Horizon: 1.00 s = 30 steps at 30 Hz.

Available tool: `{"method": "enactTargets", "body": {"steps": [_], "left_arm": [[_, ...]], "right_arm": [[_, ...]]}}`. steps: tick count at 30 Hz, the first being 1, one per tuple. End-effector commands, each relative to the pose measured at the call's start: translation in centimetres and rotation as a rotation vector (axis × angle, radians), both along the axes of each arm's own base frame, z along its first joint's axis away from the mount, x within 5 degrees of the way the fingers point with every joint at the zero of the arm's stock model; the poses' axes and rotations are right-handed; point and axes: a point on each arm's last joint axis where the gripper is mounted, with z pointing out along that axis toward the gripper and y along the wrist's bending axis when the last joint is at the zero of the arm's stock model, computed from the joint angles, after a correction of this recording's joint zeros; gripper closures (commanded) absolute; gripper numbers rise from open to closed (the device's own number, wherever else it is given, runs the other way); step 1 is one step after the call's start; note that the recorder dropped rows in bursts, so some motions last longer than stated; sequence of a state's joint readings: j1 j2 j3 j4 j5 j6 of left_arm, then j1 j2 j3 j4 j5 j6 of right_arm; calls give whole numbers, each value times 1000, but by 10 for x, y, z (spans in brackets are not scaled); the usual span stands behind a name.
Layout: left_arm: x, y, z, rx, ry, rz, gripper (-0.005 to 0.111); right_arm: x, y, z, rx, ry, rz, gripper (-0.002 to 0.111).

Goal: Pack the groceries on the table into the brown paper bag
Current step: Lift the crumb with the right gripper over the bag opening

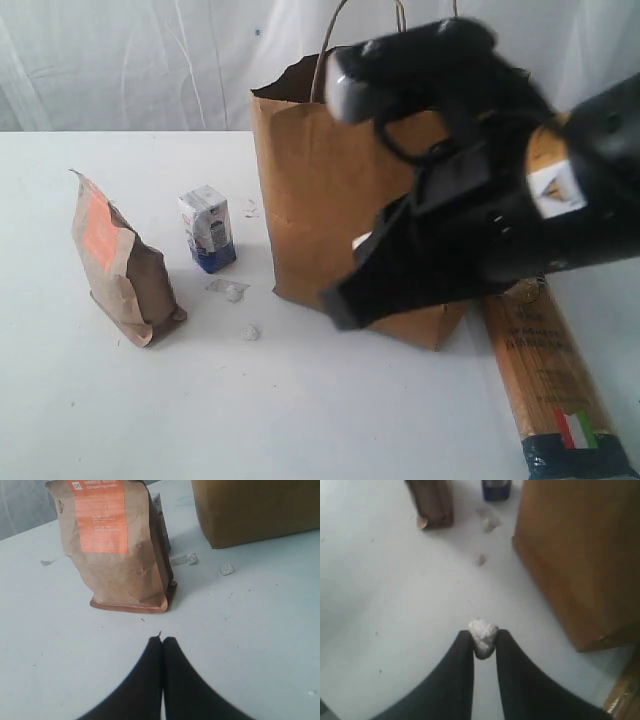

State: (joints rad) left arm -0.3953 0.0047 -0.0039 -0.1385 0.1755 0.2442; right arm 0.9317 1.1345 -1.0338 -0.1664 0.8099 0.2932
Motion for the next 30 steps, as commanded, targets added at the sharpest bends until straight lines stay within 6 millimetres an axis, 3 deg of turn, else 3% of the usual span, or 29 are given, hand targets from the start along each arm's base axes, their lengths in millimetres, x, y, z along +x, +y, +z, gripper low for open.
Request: {"method": "enactTargets", "body": {"steps": [1,4,9,16,23,30], "left_arm": [[0,0,-1,-8,2,5,107],[0,0,-1,-8,2,5,107],[0,0,-1,-8,2,5,107],[0,0,-1,-8,2,5,107],[0,0,-1,-8,2,5,107],[0,0,-1,-8,2,5,107]], "right_arm": [[7,-27,14,37,-68,-108,95],[17,-42,23,60,-97,-188,95],[38,-62,54,117,-230,-277,95],[73,-67,80,127,-270,-304,95],[134,-62,63,66,-156,-334,95],[170,-48,43,8,-110,-293,95]]}}
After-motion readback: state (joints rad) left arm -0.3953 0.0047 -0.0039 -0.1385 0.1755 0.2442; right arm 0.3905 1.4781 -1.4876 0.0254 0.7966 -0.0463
